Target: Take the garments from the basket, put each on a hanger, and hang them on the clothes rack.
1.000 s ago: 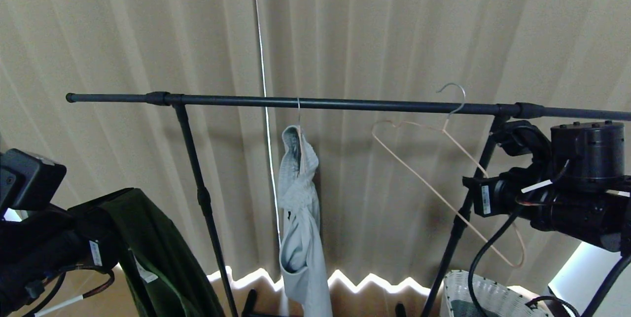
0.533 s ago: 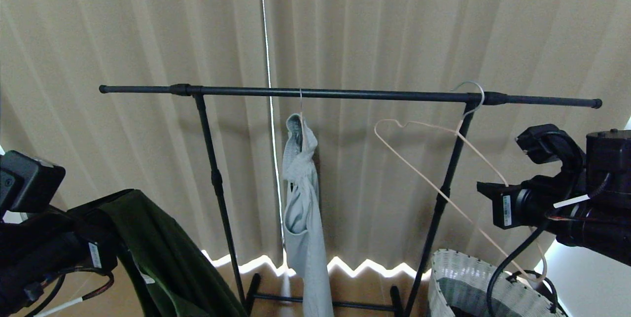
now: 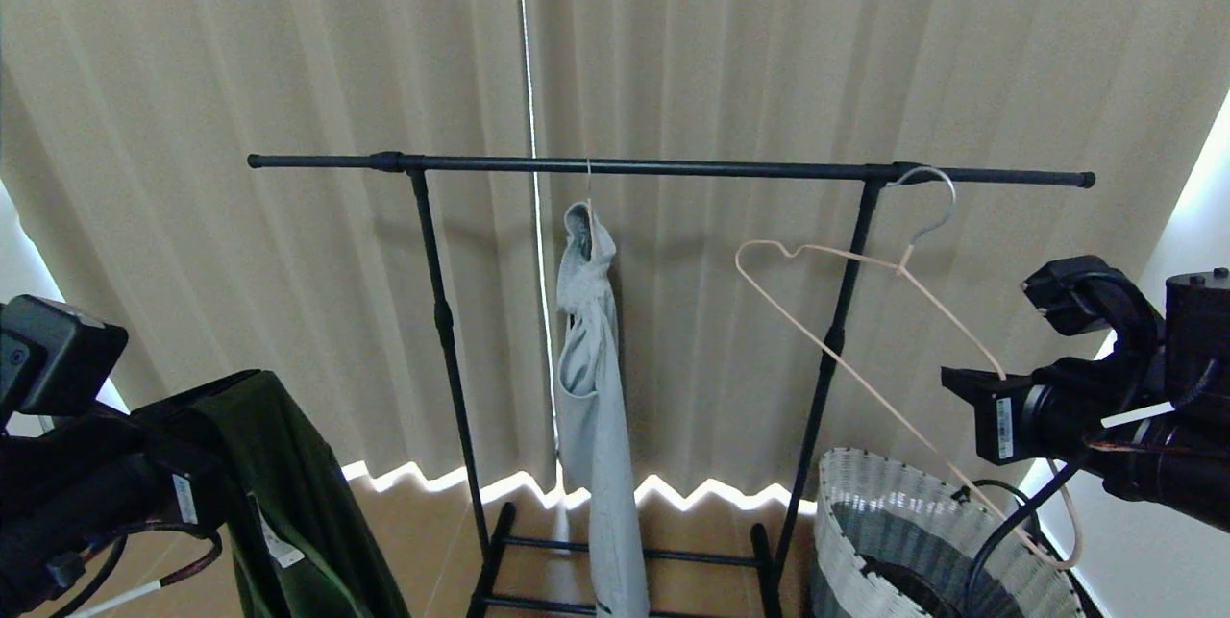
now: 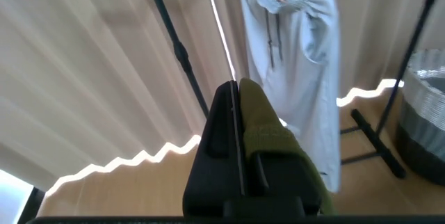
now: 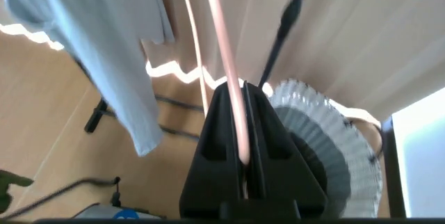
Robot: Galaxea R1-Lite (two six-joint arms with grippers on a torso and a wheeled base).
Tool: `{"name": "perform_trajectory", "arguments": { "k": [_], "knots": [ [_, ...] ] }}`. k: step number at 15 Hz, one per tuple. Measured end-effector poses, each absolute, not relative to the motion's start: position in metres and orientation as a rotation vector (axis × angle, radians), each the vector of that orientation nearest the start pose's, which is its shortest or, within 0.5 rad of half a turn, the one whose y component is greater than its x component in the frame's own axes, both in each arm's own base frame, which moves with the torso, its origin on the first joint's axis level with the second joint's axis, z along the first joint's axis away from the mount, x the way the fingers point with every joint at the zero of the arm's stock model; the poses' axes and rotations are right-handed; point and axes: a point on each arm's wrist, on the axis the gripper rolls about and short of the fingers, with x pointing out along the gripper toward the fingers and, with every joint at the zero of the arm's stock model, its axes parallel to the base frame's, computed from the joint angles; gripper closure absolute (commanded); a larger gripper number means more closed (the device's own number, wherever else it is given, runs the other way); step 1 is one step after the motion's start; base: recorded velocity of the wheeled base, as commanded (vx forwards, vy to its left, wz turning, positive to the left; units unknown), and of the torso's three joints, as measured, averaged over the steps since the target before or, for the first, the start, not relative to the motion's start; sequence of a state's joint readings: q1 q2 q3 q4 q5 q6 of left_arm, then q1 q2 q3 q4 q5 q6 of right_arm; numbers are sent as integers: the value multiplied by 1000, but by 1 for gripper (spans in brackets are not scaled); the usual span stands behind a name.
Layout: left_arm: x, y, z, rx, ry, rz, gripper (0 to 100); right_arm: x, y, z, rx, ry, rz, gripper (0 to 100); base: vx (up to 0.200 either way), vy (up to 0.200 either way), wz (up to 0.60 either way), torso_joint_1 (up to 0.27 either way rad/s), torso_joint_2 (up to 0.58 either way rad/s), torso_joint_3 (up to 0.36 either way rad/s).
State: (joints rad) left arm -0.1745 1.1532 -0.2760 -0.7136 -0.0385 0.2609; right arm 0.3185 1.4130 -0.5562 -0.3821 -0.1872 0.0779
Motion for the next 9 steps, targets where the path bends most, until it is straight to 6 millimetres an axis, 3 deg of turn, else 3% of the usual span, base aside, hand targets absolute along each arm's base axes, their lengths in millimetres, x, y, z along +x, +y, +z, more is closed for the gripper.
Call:
{"name": "perform_trajectory", "arguments": {
  "k": [6,9],
  "knots": [
    [147,-27,170,276,141,-238,100,202,63,167,-28,459,123,100,0,0,0,0,0,0],
    [148,-28,175,295,120,-242,100,198,74,171,37,432,164,100,0,0,0,0,0,0]
  ]
}}
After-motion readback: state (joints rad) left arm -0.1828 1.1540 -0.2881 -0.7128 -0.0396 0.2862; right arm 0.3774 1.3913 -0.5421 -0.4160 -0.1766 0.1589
